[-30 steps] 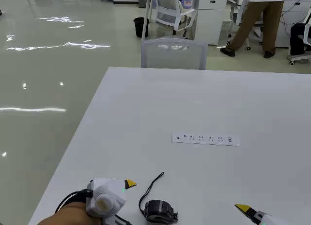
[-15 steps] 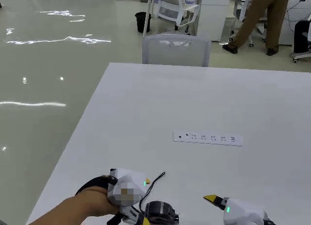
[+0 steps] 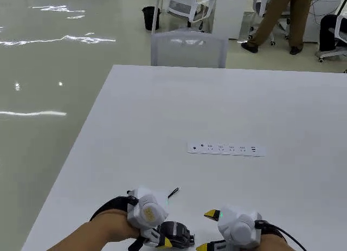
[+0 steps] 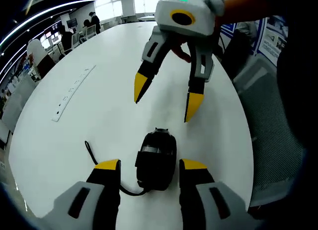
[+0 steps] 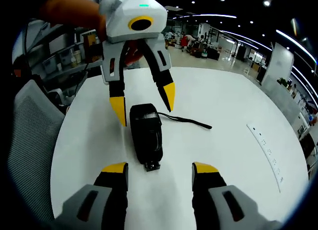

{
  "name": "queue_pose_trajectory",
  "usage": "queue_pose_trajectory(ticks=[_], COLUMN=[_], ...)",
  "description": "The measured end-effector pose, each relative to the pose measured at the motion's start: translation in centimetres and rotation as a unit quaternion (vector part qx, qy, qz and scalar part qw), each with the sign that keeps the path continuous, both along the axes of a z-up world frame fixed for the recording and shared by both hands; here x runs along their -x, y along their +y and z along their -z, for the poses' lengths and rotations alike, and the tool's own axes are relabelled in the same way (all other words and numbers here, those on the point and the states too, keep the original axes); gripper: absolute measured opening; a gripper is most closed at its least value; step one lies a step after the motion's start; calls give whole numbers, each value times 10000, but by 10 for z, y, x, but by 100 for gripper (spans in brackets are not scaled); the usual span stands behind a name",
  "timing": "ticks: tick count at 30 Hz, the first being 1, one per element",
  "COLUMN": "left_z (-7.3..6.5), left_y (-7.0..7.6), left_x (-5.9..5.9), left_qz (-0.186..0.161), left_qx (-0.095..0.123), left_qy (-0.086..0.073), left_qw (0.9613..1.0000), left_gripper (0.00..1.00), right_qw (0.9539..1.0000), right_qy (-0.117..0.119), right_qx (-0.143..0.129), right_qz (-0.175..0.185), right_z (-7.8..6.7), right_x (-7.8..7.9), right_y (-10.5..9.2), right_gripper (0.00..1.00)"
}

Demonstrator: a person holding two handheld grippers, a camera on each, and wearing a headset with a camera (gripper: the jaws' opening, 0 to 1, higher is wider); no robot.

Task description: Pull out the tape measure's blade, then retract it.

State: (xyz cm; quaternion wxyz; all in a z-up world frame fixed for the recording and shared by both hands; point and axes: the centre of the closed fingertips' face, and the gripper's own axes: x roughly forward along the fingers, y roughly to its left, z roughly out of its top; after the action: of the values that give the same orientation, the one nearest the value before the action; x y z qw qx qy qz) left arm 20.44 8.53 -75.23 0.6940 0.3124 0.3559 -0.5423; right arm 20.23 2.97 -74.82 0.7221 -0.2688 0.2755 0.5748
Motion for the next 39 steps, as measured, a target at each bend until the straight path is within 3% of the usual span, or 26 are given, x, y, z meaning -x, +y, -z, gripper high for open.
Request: queue_pose_trajectory(ticks=[9,12,13,14,18,20,25,30,34,39], left_z=[17,24,25,28,35,37,36,36,36,36], left_y=[-7,-5,-5,-5,-10,-10,-10,-9,-10,-10], left_x=[6,3,-3,-1,5,3,4,8,6,6], left_qz=[161,342,462,492,513,516,653,850,811,790], left_qx=[-194,-417,-484,-512,-519,-527,-501,-469,-392,-307], left_qy=[200,61,-163,-116,89,72,5,-205,-169,-120], left_qw=[9995,9985,9976,9974,9973,9973,9966,9951,9958,9963], left_gripper=[42,40,40,38,34,35,33,32,31,31], right_qw=[9987,9975,9967,9963,9945,9941,9927,9917,9897,9880], right_qy=[175,247,270,306,275,332,352,350,394,418], right_qx=[309,416,509,543,771,767,789,829,923,1043], right_qz=[-375,-516,-580,-598,-650,-693,-840,-913,-1023,-1056], right_z=[24,30,35,37,44,41,46,48,52,59], right_x=[6,10,10,10,5,11,8,11,13,12], right_y=[8,10,7,6,4,7,14,17,20,18], right_gripper=[45,43,42,41,40,38,33,29,23,22])
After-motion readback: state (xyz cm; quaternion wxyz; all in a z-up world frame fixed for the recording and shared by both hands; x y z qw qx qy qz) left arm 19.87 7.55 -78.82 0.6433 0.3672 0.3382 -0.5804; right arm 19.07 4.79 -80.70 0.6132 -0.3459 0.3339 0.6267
